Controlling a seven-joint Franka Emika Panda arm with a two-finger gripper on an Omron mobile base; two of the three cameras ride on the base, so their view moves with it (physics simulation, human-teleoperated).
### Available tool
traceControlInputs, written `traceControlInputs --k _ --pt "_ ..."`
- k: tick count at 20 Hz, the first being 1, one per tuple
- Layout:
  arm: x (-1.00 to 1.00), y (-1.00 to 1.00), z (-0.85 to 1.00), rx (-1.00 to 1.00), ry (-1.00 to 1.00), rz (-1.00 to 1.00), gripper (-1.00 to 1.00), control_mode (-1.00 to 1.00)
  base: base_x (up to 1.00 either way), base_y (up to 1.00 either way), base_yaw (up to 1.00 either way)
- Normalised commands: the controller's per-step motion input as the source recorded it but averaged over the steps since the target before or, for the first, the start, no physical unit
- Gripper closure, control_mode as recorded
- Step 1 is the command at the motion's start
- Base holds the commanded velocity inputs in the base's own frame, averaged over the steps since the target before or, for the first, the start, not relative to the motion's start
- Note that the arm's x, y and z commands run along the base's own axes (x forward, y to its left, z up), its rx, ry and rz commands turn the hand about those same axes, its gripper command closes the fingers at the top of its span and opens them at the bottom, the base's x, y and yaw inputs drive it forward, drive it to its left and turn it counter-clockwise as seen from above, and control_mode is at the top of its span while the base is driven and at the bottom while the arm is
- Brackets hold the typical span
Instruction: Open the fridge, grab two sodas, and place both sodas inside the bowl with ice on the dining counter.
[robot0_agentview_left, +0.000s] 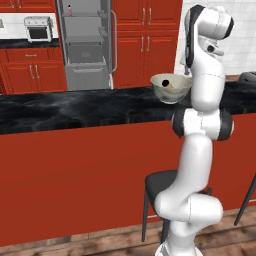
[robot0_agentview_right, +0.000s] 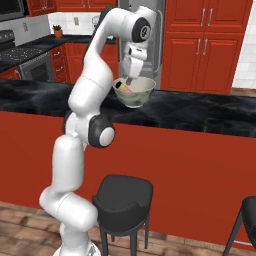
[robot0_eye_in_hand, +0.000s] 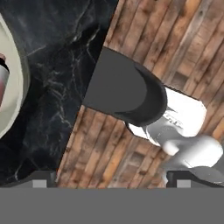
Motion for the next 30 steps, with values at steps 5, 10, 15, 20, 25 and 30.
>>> traceControlInputs --k 5,10,15,20,25,30 --pt "-1.0 -0.03 0.03 0.15 -0.07 -0.1 -1.0 -1.0 0.0 0.0 0.0" --pt "-1.0 0.0 0.0 0.11 -0.05 -0.12 -1.0 -1.0 0.0 0.0 0.0" --pt "-1.0 0.0 0.0 0.1 -0.06 -0.14 -1.0 -1.0 0.0 0.0 0.0" --pt "-1.0 0.0 0.09 0.06 -0.13 -0.12 -1.0 -1.0 0.0 0.0 0.0" --pt "-1.0 0.0 0.01 0.0 -0.2 -0.11 -1.0 -1.0 0.0 0.0 0.0" --pt "-1.0 0.14 0.0 -0.02 -0.24 -0.09 -1.0 -1.0 0.0 0.0 0.0"
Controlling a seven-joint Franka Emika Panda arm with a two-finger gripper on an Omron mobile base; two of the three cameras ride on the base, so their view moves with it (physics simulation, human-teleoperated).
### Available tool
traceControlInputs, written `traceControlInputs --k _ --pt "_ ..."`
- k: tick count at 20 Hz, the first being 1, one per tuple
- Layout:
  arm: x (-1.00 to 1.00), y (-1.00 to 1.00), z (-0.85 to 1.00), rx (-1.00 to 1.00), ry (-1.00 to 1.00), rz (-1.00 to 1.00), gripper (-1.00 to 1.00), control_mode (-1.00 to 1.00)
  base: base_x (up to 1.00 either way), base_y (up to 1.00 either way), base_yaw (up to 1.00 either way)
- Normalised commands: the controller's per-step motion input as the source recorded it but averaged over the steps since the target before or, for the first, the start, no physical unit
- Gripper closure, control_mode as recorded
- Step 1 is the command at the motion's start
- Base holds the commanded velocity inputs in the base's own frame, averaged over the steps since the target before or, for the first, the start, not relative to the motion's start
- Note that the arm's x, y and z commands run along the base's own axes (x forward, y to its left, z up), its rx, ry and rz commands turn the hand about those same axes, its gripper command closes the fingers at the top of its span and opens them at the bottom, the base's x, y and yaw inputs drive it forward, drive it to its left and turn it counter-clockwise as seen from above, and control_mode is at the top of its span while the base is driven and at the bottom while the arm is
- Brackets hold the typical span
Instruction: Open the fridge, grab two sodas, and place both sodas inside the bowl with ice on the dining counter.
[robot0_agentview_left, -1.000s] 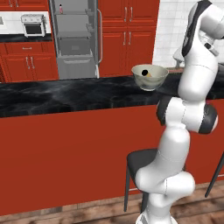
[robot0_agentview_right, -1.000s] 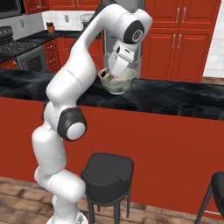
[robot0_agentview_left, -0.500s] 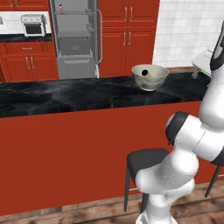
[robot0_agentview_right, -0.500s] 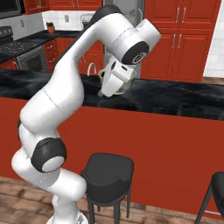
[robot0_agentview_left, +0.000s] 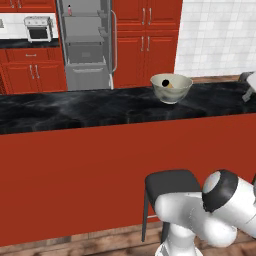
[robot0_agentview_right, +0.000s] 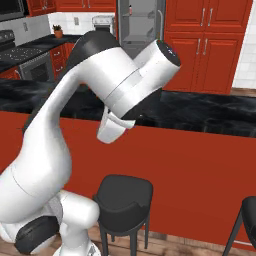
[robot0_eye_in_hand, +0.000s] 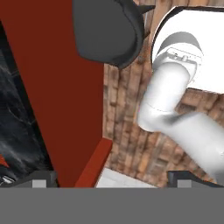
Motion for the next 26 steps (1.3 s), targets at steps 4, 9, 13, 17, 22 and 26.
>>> traceControlInputs --k 4,9,13,17,22,26 --pt "-0.84 0.36 -0.02 -0.07 -0.24 -0.07 -1.0 -1.0 0.0 0.0 0.0" --pt "-0.37 0.48 -0.14 -0.12 -0.13 -0.03 -1.0 -1.0 0.0 0.0 0.0" --pt "-0.03 0.32 -0.2 -0.1 -0.03 0.0 -1.0 -1.0 0.0 0.0 0.0" --pt "0.0 0.06 -0.01 -0.04 0.0 0.0 -1.0 -1.0 0.0 0.0 0.0" --pt "0.0 0.04 0.0 0.0 -0.06 0.03 -1.0 -1.0 0.0 0.0 0.0" --pt "0.0 0.04 0.0 -0.02 -0.07 0.06 -1.0 -1.0 0.0 0.0 0.0"
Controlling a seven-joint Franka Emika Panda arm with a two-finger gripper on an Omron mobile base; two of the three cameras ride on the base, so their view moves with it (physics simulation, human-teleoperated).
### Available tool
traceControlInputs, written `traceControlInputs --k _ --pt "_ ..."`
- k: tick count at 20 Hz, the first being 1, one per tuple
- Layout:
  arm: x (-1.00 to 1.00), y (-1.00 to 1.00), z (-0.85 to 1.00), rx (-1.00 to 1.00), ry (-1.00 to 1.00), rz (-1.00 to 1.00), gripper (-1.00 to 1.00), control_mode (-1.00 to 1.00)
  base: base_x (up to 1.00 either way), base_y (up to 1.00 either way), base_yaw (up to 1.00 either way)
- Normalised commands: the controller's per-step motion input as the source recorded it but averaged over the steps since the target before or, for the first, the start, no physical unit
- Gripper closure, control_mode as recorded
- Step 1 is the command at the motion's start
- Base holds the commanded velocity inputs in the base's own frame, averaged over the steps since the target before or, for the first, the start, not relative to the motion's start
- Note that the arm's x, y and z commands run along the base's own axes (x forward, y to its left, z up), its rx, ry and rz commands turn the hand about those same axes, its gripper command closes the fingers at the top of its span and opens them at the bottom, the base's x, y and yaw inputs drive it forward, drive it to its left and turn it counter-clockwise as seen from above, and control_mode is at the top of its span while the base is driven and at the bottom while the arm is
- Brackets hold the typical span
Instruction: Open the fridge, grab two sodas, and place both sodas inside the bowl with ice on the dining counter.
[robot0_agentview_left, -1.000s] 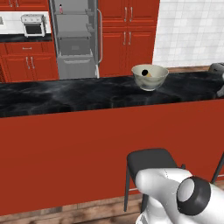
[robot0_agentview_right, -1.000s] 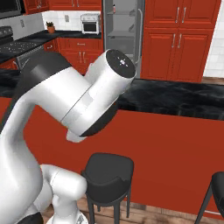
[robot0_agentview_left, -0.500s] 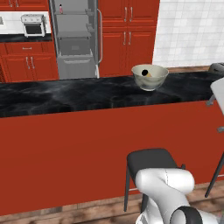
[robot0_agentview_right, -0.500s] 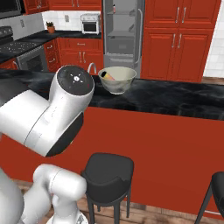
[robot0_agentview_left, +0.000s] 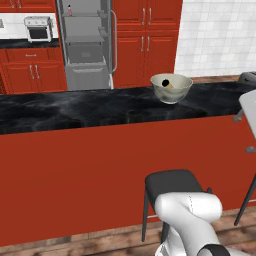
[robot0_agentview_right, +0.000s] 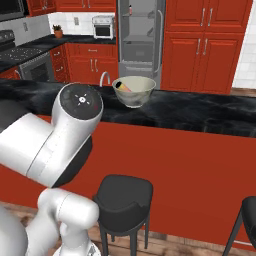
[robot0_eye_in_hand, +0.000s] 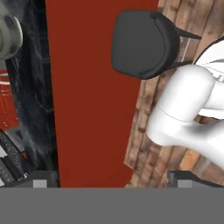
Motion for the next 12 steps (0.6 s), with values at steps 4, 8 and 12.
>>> traceControlInputs --k 4,8,12 --pt "-0.11 0.0 0.0 -0.05 -0.05 0.04 -1.0 -1.0 0.0 0.0 0.0" --pt "0.0 0.0 0.0 0.0 0.0 0.0 -1.0 1.0 -0.51 -0.16 0.03" --pt "0.0 0.0 0.0 0.0 0.0 0.0 -1.0 1.0 -0.61 -0.41 0.02"
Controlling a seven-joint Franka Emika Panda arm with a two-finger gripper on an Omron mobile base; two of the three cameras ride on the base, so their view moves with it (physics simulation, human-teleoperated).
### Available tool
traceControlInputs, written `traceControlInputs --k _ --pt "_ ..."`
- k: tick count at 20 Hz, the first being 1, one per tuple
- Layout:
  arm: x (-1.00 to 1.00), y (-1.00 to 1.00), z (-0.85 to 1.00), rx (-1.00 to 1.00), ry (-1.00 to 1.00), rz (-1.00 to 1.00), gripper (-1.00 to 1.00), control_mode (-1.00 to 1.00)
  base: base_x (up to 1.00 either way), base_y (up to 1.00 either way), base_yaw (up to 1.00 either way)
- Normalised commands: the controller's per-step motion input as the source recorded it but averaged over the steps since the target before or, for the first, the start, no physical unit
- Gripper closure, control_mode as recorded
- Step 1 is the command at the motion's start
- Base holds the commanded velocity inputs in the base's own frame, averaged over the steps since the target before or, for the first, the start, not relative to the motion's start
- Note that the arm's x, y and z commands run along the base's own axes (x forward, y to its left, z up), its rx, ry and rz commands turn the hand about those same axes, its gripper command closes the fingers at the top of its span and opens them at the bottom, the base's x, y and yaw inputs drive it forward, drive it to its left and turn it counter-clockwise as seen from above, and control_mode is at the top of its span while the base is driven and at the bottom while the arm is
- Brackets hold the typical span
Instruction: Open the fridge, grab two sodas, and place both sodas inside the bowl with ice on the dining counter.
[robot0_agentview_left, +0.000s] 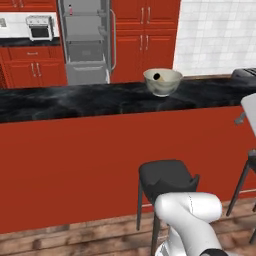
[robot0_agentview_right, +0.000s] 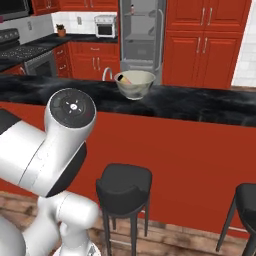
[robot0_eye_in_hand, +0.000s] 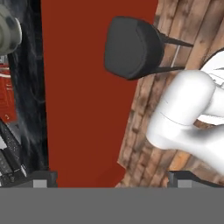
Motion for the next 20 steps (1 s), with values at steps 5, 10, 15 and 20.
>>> traceControlInputs --k 5,10,15,20 --pt "0.0 0.0 0.0 0.0 0.0 0.0 -1.0 1.0 -0.38 -0.81 0.0" --pt "0.0 0.0 0.0 0.0 0.0 0.0 -1.0 1.0 -0.18 -1.0 0.0" --pt "0.0 0.0 0.0 0.0 0.0 0.0 -1.0 1.0 -0.1 -1.0 0.0" --pt "0.0 0.0 0.0 0.0 0.0 0.0 -1.0 1.0 -0.08 -1.0 0.0"
